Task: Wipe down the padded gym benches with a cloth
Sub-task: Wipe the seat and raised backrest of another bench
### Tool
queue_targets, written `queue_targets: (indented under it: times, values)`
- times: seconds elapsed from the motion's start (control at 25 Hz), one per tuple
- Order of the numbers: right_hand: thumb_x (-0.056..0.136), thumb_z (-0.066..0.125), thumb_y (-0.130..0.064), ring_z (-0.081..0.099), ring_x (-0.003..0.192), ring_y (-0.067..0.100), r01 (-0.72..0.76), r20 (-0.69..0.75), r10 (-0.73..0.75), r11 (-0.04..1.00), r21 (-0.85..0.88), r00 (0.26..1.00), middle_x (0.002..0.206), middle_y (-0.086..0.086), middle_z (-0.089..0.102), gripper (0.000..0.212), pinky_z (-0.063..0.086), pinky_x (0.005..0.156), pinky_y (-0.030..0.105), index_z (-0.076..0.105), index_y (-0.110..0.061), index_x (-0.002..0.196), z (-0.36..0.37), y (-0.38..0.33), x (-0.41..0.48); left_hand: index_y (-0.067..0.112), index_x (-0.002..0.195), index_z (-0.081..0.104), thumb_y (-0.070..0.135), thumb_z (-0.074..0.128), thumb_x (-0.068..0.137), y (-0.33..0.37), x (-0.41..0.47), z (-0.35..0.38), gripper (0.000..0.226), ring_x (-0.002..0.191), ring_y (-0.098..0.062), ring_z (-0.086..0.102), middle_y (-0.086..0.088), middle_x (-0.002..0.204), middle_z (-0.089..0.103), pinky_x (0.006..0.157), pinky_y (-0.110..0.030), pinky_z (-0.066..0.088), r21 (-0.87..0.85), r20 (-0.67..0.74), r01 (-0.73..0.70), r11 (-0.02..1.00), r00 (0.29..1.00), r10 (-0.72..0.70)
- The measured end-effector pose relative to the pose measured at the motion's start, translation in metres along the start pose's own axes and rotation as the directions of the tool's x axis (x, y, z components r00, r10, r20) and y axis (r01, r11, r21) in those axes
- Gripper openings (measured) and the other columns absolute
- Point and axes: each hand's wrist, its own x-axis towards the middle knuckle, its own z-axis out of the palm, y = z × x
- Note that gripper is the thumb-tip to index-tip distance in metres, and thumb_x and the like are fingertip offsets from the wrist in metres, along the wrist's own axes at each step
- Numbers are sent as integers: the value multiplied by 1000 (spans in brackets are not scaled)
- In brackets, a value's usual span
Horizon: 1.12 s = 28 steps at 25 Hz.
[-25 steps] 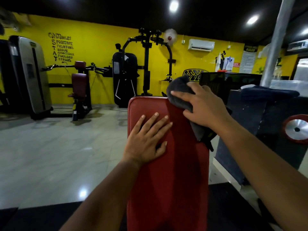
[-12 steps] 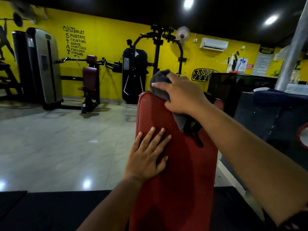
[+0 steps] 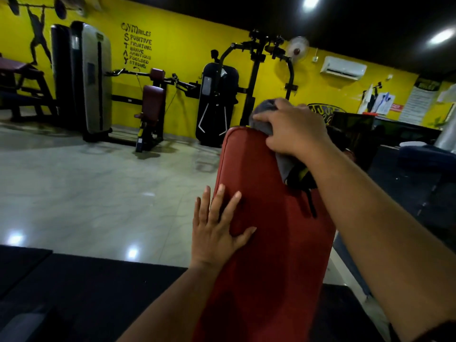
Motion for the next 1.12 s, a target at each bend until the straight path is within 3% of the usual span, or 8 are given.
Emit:
queue_targets:
  times: [0.2,0.28,0.4,0.6,0.76,0.84,0.92,1.12]
  values:
    - [85,62,-25,44,124,28,34,78,-71,915,402,994,135,4,44,58,35,89,31,49,-46,137,-3,8,22,42,151,0,71,64,68,2,2,-11,109,148,-21,18,4,162,0,112,-32,30,-312,226,312,897,942,-249]
    - [88,58,-30,44,125,34,-149,89,127,939,311,988,138,6,42,53,39,89,37,48,-44,137,1,-4,24,55,147,-6,71,71,63,3,6,-19,115,144,-4,18,11,162,5,110,-23,30,-369,370,448,815,875,-313]
    - [88,58,-34,42,121,36,44,19,-46,994,102,999,136,2,41,54,36,79,38,44,-44,139,1,-28,18,58,142,5,59,80,63,2,-1,-27,109,132,7,32,19,149,31,107,-13,31,-421,456,567,708,807,-375]
    - [85,62,-30,42,124,30,137,83,-175,930,341,981,134,2,42,56,37,91,36,47,-48,136,-5,-8,26,49,142,25,49,80,69,1,-29,-36,91,96,24,54,28,118,53,81,-1,44,-439,551,736,515,674,-492]
    - [89,57,-34,43,119,38,30,-77,-29,999,15,997,134,4,42,53,34,75,39,44,-38,140,8,-39,12,62,141,4,66,71,67,-8,-72,-52,100,124,12,46,25,143,39,97,-10,42,-347,721,806,479,556,-414]
    - [89,58,-34,42,118,37,174,-149,-185,981,-84,971,136,3,40,55,35,74,40,42,-40,141,11,-44,0,51,147,-15,81,55,71,-20,-107,-58,108,142,-1,21,18,160,10,115,-27,30,-117,751,616,779,569,-336]
    - [87,59,-35,41,120,37,290,-124,-294,956,-50,948,140,2,39,57,41,81,42,41,-45,141,10,-35,-1,28,155,-4,79,36,86,-28,-144,-53,95,150,-20,6,0,164,9,119,-46,26,67,633,167,984,755,-171]
    - [90,56,-32,40,123,44,9,-128,0,998,64,992,138,9,41,51,43,88,49,47,-35,140,13,-43,6,28,157,12,65,49,86,-18,-162,-45,88,149,-31,9,-1,164,10,122,-50,2,70,594,-318,946,774,216]
